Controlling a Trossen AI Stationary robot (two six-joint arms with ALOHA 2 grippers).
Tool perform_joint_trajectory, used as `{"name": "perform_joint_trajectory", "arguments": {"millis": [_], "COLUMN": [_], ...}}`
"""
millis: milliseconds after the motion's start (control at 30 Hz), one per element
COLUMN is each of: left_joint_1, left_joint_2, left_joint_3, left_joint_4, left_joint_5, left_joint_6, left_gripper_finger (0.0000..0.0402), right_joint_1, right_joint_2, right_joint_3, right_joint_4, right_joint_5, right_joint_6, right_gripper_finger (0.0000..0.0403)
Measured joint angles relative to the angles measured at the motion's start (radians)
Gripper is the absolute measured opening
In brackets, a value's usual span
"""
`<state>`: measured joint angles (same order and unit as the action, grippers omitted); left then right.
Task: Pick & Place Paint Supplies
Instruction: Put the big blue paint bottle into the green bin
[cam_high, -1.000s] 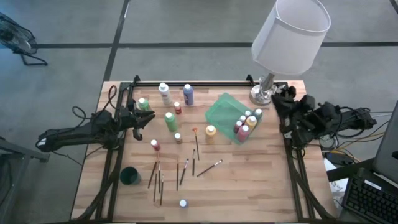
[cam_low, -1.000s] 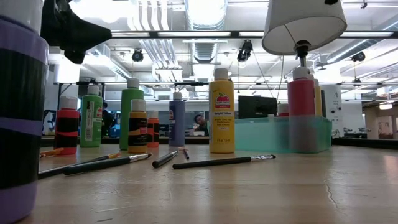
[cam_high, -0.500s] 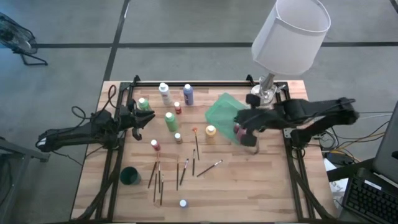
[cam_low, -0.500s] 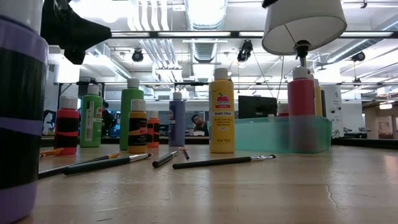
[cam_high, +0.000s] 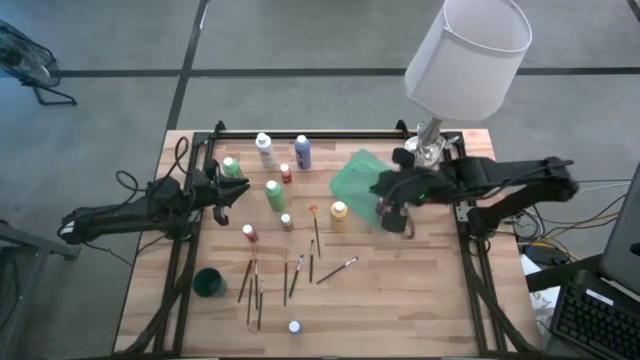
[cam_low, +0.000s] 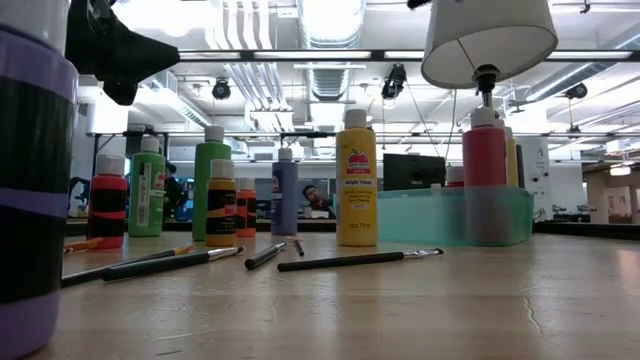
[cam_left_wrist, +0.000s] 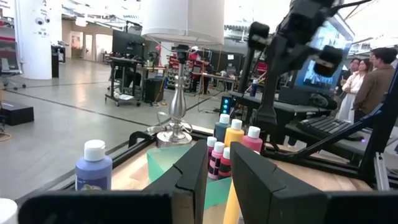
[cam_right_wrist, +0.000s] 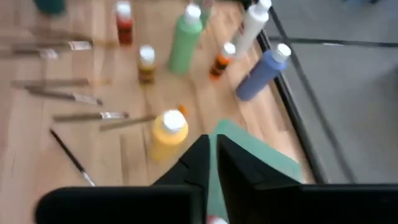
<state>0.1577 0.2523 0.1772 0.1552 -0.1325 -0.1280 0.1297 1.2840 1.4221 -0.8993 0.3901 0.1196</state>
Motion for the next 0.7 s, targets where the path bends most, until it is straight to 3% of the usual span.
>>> {"name": "perform_joint_trajectory", "arguments": {"millis": [333,500,700], "left_joint_1": [0.0,0.0,0.0], "left_joint_2": [0.0,0.0,0.0], "left_joint_3": [0.0,0.0,-0.001], "left_joint_4": [0.001,0.001,0.001], "left_joint_5": [0.0,-0.001,-0.023], "left_joint_6": [0.0,0.0,0.0], "left_gripper_finger": [0.0076,0.0076,0.0076], "right_joint_1": [-0.121,-0.128,-0.128], "right_joint_2": [-0.506,-0.683,-0.826], "right_joint_3": [-0.573,-0.707,-0.83], "right_joint_4": [0.597,0.574,0.598], "right_joint_5": [0.009,0.077,0.041], "right_joint_6": [-0.049,-0.05,0.01], "right_gripper_finger": [0.0013,0.0013,0.0013]}}
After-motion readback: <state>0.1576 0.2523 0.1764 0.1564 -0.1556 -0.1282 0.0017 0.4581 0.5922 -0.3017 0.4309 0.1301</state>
